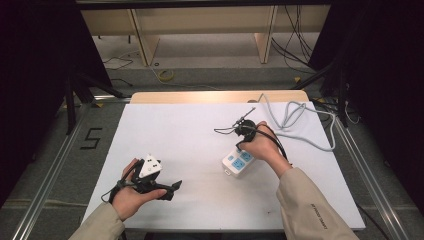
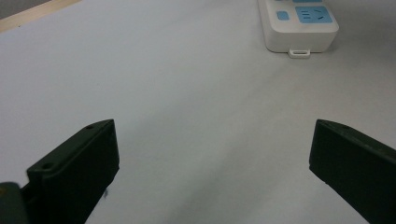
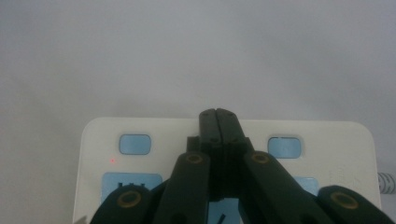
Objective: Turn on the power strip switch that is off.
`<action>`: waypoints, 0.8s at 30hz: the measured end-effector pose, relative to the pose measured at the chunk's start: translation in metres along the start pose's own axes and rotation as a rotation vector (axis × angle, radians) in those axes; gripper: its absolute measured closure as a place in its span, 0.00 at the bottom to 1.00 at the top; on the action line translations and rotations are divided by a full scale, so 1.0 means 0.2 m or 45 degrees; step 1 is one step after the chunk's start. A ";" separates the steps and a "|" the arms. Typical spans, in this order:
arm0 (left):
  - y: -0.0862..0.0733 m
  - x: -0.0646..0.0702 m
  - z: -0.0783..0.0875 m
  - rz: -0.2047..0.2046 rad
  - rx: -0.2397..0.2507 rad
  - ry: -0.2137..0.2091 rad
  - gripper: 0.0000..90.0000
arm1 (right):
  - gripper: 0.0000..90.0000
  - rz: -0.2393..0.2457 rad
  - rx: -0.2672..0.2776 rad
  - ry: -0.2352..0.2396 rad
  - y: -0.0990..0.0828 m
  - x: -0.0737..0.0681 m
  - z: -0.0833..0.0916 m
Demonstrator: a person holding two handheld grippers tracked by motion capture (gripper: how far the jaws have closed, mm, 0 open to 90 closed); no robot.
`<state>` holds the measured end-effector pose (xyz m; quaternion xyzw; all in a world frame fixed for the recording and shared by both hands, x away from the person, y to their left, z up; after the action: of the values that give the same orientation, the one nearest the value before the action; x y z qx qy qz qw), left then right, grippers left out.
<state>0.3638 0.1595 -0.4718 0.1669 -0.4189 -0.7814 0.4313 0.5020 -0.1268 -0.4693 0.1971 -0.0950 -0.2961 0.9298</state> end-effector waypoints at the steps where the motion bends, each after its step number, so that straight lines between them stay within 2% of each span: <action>1: 0.00 0.00 0.00 -0.001 -0.001 0.001 0.01 | 1.00 -0.001 0.005 0.000 0.00 0.00 0.00; 14: 0.00 0.00 0.00 -0.001 -0.006 0.004 0.01 | 1.00 0.004 -0.012 -0.005 0.01 0.00 0.00; 20: 0.00 0.00 0.00 -0.003 -0.009 0.004 0.01 | 1.00 0.030 -0.036 -0.036 0.01 -0.01 0.00; 24: 0.00 0.00 0.00 -0.003 -0.010 0.005 0.01 | 1.00 0.023 -0.036 -0.035 0.01 -0.01 0.00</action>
<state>0.3646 0.1598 -0.4727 0.1672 -0.4148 -0.7832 0.4320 0.5010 -0.1238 -0.4693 0.1790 -0.1053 -0.2918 0.9336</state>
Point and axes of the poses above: each handheld gripper's, and its own axes: z roughly backward along the jaws, y roughly out of its top, x roughly to its right, the point moved 4 cm from there along -z, roughly forward along the jaws, and after that the axes turned 10 degrees about z, right-handed, at the moved point
